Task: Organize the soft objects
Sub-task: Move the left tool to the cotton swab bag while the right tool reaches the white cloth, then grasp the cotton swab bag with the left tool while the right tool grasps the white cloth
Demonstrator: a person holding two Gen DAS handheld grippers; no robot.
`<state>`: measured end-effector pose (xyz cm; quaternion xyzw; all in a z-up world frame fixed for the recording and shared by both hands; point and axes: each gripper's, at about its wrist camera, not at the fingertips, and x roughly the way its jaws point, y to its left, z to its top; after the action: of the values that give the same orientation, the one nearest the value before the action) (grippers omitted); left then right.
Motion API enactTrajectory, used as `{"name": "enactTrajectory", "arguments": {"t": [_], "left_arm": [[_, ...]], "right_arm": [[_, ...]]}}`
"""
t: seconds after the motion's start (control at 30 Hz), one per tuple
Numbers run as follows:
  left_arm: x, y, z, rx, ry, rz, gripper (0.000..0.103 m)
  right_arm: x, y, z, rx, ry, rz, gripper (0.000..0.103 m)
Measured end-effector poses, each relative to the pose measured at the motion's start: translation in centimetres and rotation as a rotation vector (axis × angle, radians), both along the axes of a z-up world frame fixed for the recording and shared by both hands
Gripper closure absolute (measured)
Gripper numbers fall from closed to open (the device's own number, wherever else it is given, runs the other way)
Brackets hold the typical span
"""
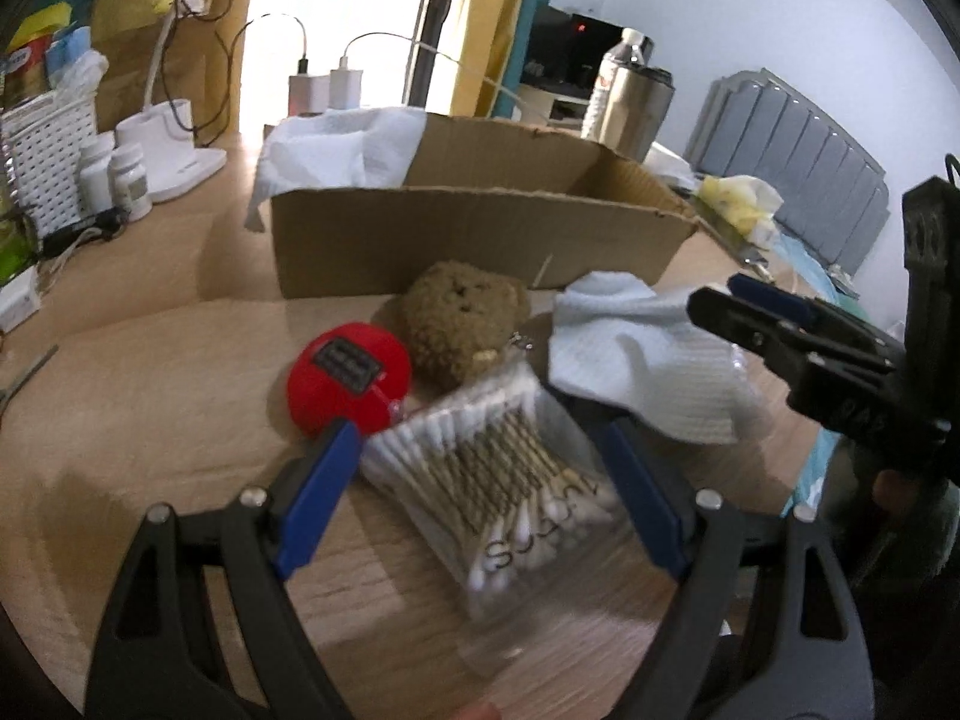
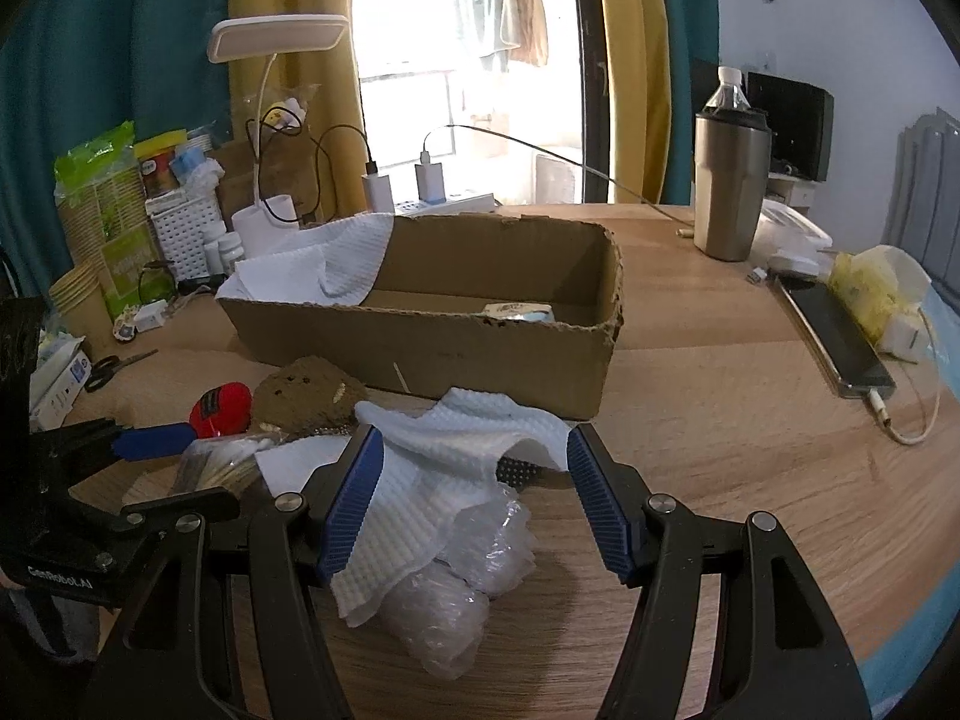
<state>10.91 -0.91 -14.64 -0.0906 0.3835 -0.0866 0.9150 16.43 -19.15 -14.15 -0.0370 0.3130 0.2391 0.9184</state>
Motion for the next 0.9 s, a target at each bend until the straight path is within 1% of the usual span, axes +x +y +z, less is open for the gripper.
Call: {"name": "enactTrajectory", "arguments": {"t": [0.17, 0.3, 0.33, 0.53, 0.57, 0.6, 0.7, 0.8, 0.87, 0.9], "left_arm": [[-0.4, 0.2, 0.0, 0.03, 0.013, 0.048, 0.018], [-0.3, 0.2, -1.0, 0.02, 0.067, 0.043, 0.018], [-0.5, 0.2, -1.1, 0.029, 0.055, 0.042, 0.018], [-0.4, 0.0, -1.3, 0.031, 0.051, 0.04, 0.019], [-0.4, 0.0, -1.3, 0.035, 0.049, 0.035, 0.022], [-0.5, -0.1, -1.3, 0.036, 0.048, 0.028, 0.029], [-0.5, -0.3, -1.1, 0.038, 0.043, 0.004, 0.035], [-0.6, -0.4, -1.0, 0.04, 0.042, -0.009, 0.042], [-0.7, -0.4, -0.9, 0.034, 0.039, -0.018, 0.046], [-0.8, -0.4, -0.9, 0.035, 0.036, -0.022, 0.048]], "right_arm": [[0.3, -0.2, -0.2, 0.008, 0.005, 0.002, 0.036], [0.5, -0.3, -0.5, 0.011, 0.012, 0.009, 0.036], [0.5, -0.3, -0.6, 0.011, 0.014, 0.011, 0.036], [0.9, 0.1, -0.8, 0.003, 0.014, 0.024, 0.036], [1.0, 0.2, -0.9, -0.003, 0.014, 0.024, 0.036], [1.2, 0.2, -1.0, -0.006, 0.016, 0.024, 0.036], [1.4, 0.5, -1.2, -0.02, 0.025, 0.028, 0.036], [1.3, 1.2, -1.3, -0.041, 0.028, 0.05, 0.045], [1.3, 1.6, -1.5, -0.064, 0.031, 0.06, 0.062], [1.2, 1.7, -1.6, -0.071, 0.032, 0.067, 0.067]]}}
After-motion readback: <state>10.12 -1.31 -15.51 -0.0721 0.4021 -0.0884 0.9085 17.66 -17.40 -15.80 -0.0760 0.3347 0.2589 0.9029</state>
